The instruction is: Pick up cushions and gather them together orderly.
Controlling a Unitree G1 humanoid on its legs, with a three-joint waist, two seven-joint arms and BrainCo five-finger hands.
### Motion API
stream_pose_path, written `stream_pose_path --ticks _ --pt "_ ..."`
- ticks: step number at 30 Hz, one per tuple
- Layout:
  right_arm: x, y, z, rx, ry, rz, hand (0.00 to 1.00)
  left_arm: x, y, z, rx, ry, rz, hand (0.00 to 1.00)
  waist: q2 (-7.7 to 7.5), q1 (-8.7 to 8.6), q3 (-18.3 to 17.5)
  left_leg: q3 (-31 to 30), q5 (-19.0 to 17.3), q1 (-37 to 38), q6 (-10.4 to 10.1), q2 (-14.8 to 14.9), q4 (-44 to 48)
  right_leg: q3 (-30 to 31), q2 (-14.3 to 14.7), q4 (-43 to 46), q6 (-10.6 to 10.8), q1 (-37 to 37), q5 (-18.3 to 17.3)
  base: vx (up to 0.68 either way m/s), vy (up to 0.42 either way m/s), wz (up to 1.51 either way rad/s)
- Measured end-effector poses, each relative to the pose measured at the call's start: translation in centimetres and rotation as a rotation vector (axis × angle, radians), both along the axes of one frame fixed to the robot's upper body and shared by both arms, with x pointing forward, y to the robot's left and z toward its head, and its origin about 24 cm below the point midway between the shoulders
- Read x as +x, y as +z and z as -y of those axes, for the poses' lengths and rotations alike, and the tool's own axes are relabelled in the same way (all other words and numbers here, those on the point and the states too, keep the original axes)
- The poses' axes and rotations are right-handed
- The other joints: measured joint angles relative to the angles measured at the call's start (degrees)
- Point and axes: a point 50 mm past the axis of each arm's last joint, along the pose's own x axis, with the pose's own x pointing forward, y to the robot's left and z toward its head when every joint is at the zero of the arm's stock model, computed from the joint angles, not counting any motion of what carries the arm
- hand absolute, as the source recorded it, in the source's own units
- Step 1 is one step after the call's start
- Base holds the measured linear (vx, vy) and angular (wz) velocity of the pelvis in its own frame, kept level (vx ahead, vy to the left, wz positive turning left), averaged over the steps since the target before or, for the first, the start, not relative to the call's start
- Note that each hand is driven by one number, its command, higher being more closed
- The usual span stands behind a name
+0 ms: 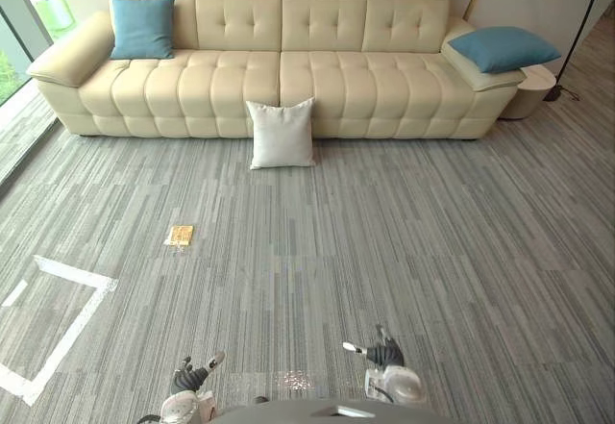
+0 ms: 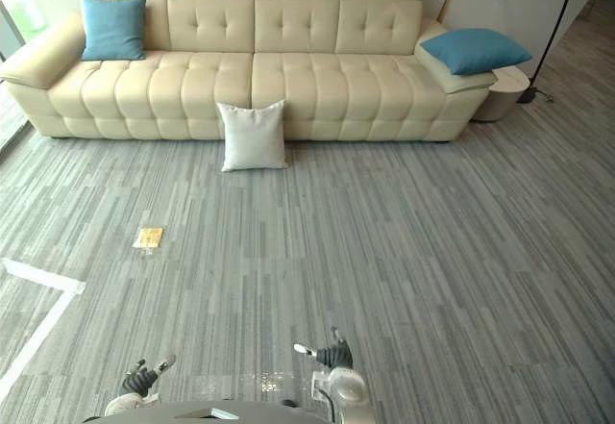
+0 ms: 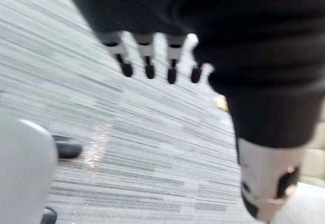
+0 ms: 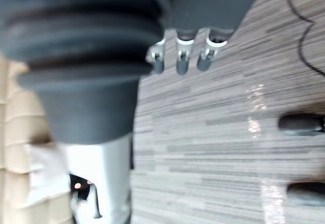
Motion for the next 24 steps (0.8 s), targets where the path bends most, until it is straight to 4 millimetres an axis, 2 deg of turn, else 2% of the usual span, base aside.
stream_pose_path --ticks 4,10,21,24 --pt "-1.2 -0.9 0.9 0.041 -0.113 -0.060 0.00 -0.1 -0.4 -0.2 0.008 -0.004 -0.041 0.00 0.10 0.07 0.94 1.00 -0.42 1.17 -0.52 0.04 -0.01 0.52 -0.04 0.00 0.04 0.98 -0.06 -0.03 -0.011 -0.06" --pt "-2.9 -1.6 1.7 0.080 -0.234 -0.118 0.00 -0.5 -0.6 -0.1 -0.016 0.074 -0.054 0.00 0.12 0.35 0.97 3.90 -0.99 1.34 0.08 0.25 -0.02 1.02 -0.34 0.01 0.21 0.93 -0.14 -0.03 -0.009 -0.06" --pt "-3.4 -1.9 1.9 0.093 -0.278 -0.150 0.00 -0.3 -0.8 0.3 -0.039 0.048 -0.060 0.00 0.37 0.82 1.12 3.45 -1.01 1.82 0.42 -0.37 -0.04 0.16 -0.88 0.02 0.90 1.67 -1.00 0.00 -0.013 0.03" --pt "-3.6 -1.9 2.1 0.093 -0.292 -0.158 0.00 -0.1 -0.8 0.5 -0.043 0.049 -0.058 0.00 0.43 1.45 1.15 2.66 -0.99 1.82 0.41 -0.39 -0.05 -0.68 -0.90 0.02 0.88 1.97 -1.28 -0.02 -0.039 0.14"
